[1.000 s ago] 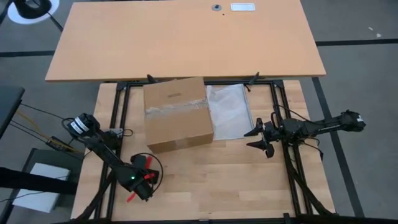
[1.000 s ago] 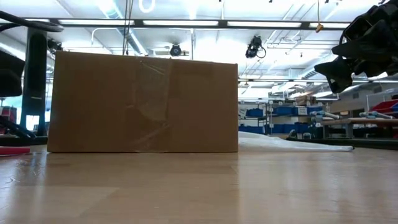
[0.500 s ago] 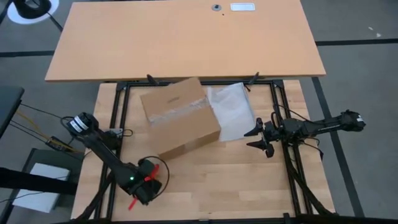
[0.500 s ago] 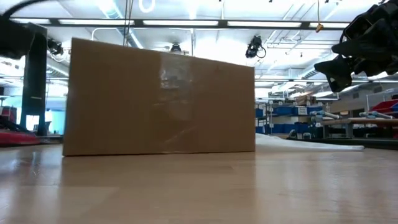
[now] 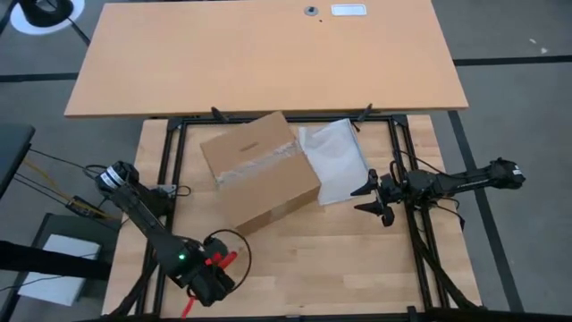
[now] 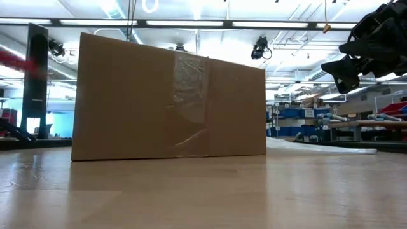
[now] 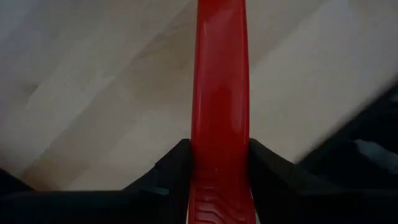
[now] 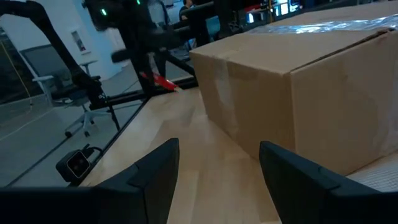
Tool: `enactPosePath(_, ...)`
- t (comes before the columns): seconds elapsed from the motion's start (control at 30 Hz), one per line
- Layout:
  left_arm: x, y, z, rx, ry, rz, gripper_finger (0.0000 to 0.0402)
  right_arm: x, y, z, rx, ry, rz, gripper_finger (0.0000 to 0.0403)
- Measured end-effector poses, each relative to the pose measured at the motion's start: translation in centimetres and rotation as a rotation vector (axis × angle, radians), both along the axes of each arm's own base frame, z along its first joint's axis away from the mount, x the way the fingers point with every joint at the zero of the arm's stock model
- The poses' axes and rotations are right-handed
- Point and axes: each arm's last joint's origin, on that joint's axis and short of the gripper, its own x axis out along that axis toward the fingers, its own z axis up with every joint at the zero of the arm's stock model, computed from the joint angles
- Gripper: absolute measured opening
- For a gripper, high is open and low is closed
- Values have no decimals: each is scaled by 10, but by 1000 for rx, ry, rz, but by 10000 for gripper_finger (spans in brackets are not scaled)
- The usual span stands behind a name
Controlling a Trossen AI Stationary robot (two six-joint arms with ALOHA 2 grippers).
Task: Unpack boxes
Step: Open the cardboard box using the cutter
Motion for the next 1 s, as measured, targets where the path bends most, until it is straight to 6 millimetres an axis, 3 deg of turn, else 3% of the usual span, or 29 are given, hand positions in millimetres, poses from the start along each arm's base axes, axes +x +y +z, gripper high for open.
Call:
enactPosePath(0.23, 10, 1, 71, -10, -162, -14, 136, 0, 0, 0, 0, -2, -1, 227)
enactPosePath(0.5, 23, 29, 143, 52, -420, 111, 136, 0, 0, 0, 1, -5, -1, 227)
enactPosePath(0.6, 29, 42, 159, 106, -508, 147, 136, 0, 0, 2, 41, -20, -2, 227)
enactPosePath(0.87, 46, 74, 179, 205, -579, 142, 136, -2, -2, 29, 582, -229, 1, 227)
enactPosePath(1.0, 52, 89, 187, 264, -594, 87, 136, -6, -6, 45, 773, -380, -55, 227)
